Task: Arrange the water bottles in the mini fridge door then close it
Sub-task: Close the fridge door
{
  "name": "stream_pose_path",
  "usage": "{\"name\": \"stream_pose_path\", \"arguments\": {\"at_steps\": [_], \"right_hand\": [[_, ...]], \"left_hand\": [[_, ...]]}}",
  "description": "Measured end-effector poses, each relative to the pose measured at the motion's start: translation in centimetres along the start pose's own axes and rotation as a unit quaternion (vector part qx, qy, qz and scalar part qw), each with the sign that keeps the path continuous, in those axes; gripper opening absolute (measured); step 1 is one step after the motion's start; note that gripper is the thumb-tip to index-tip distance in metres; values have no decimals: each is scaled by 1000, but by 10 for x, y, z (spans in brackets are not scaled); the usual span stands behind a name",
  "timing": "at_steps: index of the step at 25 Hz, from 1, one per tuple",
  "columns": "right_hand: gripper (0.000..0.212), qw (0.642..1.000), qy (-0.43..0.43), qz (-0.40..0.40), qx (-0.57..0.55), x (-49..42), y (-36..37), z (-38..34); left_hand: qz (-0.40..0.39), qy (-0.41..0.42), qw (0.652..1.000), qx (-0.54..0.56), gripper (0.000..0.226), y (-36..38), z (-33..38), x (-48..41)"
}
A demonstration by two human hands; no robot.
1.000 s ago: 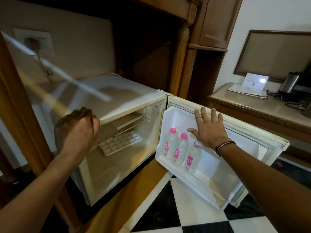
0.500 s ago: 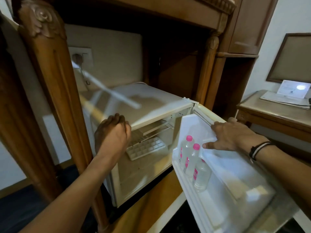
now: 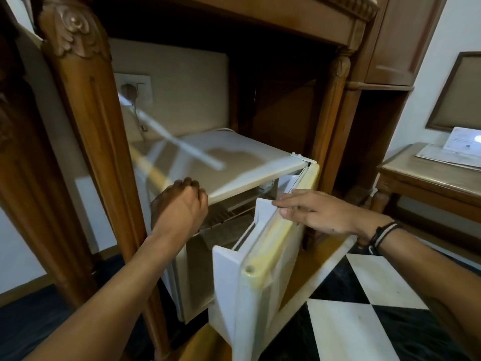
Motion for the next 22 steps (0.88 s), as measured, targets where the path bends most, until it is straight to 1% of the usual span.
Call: {"name": "stream_pose_path", "arguments": {"at_steps": [2,4,5,7,9,10,12,14,15,16,17,18,19,21,22], "right_hand": [[63,999,-9,42,10,-13,11,-13],[64,994,-15,104,37,-29,19,-29],[64,990,-13,134,47,-37,20,-36],[62,982,-7,178,54,-50,20,-48],[61,978,-6,200,61,-60,24,-54],[61,976,-6,208,68,-64,25,-55],[63,973,-5,216,83,-72,28,-55],[64,971,-4,221,90,-78,27,-54],[64,971,-3,219,93,-79,27,-53],[64,971,-3,222,93,-79,26,-52],[64,969,-4,230,92,-79,26,-50],[63,967,-3,239,90,-78,26,-50],[62,964,2,249,96,-78,28,-50],[61,948,14,295,117,-79,32,-55],[61,936,21,326,128,-81,34,-58]], "left_hand": [[11,0,1000,-7,42,-10,-1,-4],[-3,24,999,-32,34,-10,-3,-8],[-20,41,998,-45,34,-9,-3,-9],[-35,45,998,-23,40,-7,-9,-16],[-36,46,998,-2,46,-6,-12,-18],[-32,38,998,23,44,-6,-12,-19],[-28,-4,996,81,37,-9,-16,-17],[-13,2,999,51,34,-13,-11,-15],[-23,7,999,38,34,-12,-8,-12],[-17,1,999,44,34,-16,-8,-11],[-36,-13,997,62,32,-18,-7,-11],[-20,-13,998,63,31,-18,-6,-14],[-9,-34,996,81,30,-18,-8,-16],[13,-116,977,177,34,-19,-16,-15],[35,-140,962,231,38,-12,-19,-16]]}}
Point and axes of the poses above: each hand's wrist, its own x-axis away from the middle knuckle, its own y-axis out of the palm, z = x × y, the point moved 5 cm from there along -x, towards the middle knuckle, and after that the axes turned 15 degrees about x, right-handed, at the moved point
